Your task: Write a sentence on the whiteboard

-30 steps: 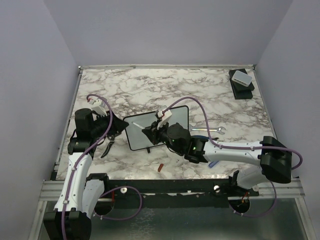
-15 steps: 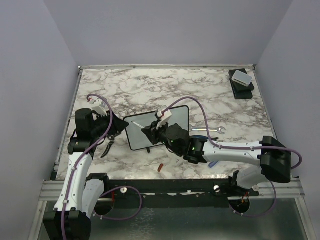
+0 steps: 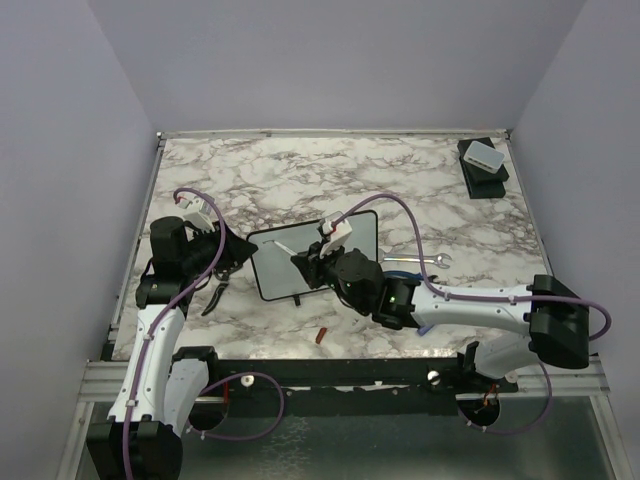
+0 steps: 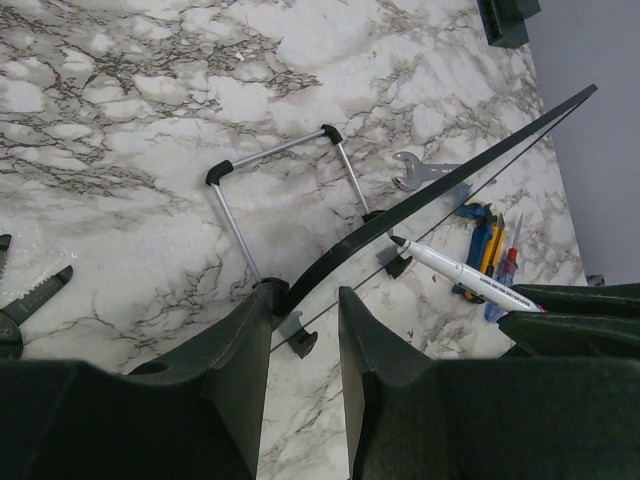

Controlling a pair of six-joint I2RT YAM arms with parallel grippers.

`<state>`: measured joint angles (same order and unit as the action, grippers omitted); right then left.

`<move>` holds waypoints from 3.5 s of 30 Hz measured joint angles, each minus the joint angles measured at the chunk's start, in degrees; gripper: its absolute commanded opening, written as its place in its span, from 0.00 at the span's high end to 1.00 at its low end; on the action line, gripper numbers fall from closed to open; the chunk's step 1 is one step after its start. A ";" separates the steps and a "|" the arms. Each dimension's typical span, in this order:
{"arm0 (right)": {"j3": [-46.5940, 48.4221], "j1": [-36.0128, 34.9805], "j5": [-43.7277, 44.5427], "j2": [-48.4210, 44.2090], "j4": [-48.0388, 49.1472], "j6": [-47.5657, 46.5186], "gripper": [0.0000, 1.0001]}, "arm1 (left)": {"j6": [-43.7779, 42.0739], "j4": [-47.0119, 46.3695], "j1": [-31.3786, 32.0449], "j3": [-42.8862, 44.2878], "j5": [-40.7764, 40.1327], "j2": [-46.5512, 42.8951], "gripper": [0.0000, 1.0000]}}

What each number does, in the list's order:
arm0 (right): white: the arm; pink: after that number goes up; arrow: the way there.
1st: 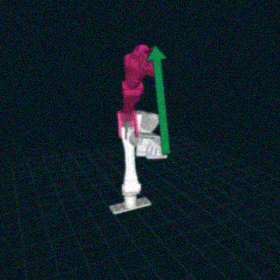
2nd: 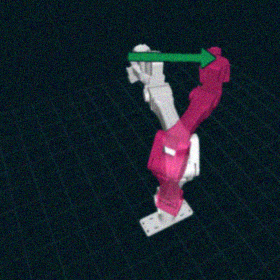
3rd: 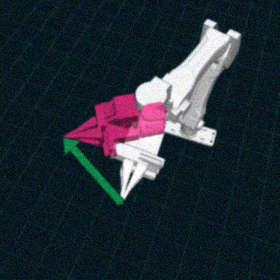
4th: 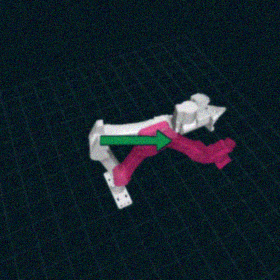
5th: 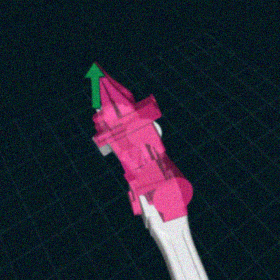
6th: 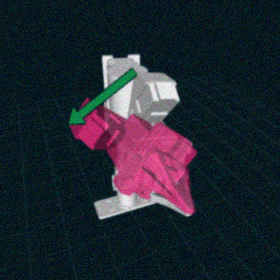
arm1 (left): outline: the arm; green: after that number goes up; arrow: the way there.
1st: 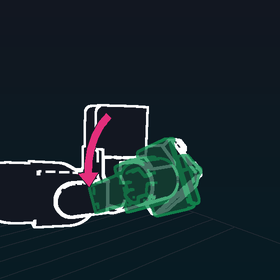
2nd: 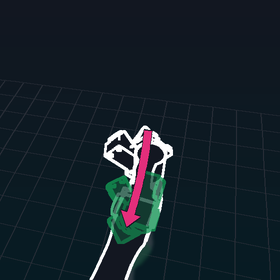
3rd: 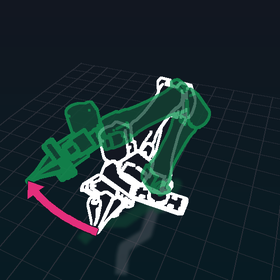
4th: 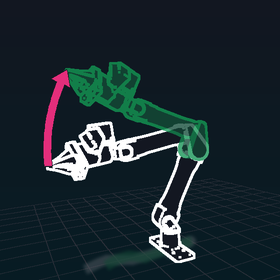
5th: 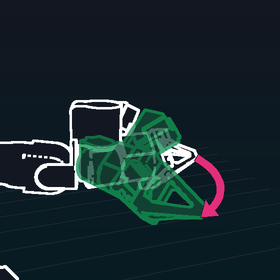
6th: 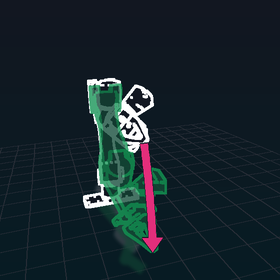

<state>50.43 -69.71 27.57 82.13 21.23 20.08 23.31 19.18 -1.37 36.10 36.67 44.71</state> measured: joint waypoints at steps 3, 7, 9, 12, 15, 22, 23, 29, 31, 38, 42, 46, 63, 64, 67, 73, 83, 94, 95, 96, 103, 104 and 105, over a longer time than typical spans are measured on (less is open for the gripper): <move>-0.26 0.00 0.72 -0.50 -0.52 0.46 0.99 | 0.02 -0.13 0.00 -0.04 -0.04 0.00 0.67; -0.90 -0.07 1.49 -1.05 -0.94 0.92 0.99 | 0.02 -0.24 0.00 -0.04 -0.09 0.00 0.67; -0.92 -0.09 1.62 -1.20 -1.18 0.92 0.99 | 0.02 -0.26 0.00 -0.07 -0.09 0.02 0.67; -1.18 -0.11 1.49 -1.36 -0.92 0.48 0.99 | 0.04 -0.26 0.00 -0.07 -0.09 0.09 0.67; -2.43 -0.90 1.44 -2.19 -0.11 -1.55 0.99 | 0.11 -0.24 0.00 -0.11 -0.07 0.13 0.67; -2.56 -2.64 1.38 -2.12 1.84 -5.16 0.99 | 0.28 -0.22 0.00 -0.20 -0.07 0.24 0.67; -2.54 -2.69 1.38 -2.03 1.97 -5.31 0.99 | 0.28 -0.22 0.00 -0.20 -0.07 0.24 0.67; -1.79 -2.71 1.49 -0.31 2.60 -6.49 0.99 | 0.31 -0.22 0.00 -0.22 -0.04 0.24 0.67; -1.60 -2.71 1.55 0.17 2.78 -6.75 0.99 | 0.31 -0.22 0.00 -0.22 -0.07 0.24 0.67; -1.05 -2.71 1.84 0.79 3.26 -7.56 0.99 | 0.31 -0.22 0.02 -0.22 -0.04 0.24 0.67; -0.85 -2.71 2.23 1.07 3.58 -7.87 0.99 | 0.31 -0.24 0.02 -0.24 -0.04 0.24 0.67; -0.07 -2.71 2.95 1.84 3.61 -8.15 0.99 | 0.31 -0.22 0.00 -0.24 -0.07 0.24 0.67; -1.25 -3.76 3.26 1.88 1.22 -4.63 0.99 | 0.31 -0.22 0.11 -0.24 -0.07 0.24 0.67; -1.27 -3.87 3.26 1.88 0.92 -4.42 0.99 | 0.31 -0.22 0.11 -0.24 -0.07 0.24 0.67; -1.29 -4.07 3.26 1.88 0.22 -4.00 0.99 | 0.28 -0.22 0.26 -0.24 -0.07 0.24 0.67; -1.31 -4.57 3.23 2.43 -0.31 -3.61 0.99 | 0.28 -0.22 0.33 -0.24 -0.07 0.24 0.67; -0.92 -4.98 3.02 4.42 0.17 -4.17 0.99 | 0.28 -0.24 0.37 -0.24 -0.09 0.24 0.67; 0.63 -5.03 2.99 5.42 2.23 -6.47 0.99 | 0.31 -0.24 0.37 -0.24 -0.07 0.24 0.67; 0.63 -5.18 2.86 5.35 2.40 -6.67 0.99 | 0.31 -0.22 0.37 -0.24 -0.07 0.24 0.67; 0.55 -5.27 2.75 5.16 2.69 -6.78 0.99 | 0.31 -0.22 0.37 -0.24 -0.07 0.24 0.67; -1.66 -5.99 2.71 -0.35 3.56 -6.80 0.99 | 0.31 -0.22 0.37 -0.24 -0.07 0.24 0.67; -1.84 -5.99 3.06 -1.03 3.56 -6.62 0.99 | 0.31 -0.22 0.37 -0.24 -0.09 0.24 0.67; -1.90 -5.99 3.54 -1.53 3.52 -6.36 0.99 | 0.31 -0.22 0.37 -0.24 -0.07 0.24 0.67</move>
<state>48.53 -75.70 31.11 80.60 24.75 13.72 23.62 18.96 -0.99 35.86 36.60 44.95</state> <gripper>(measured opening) 0.098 0.329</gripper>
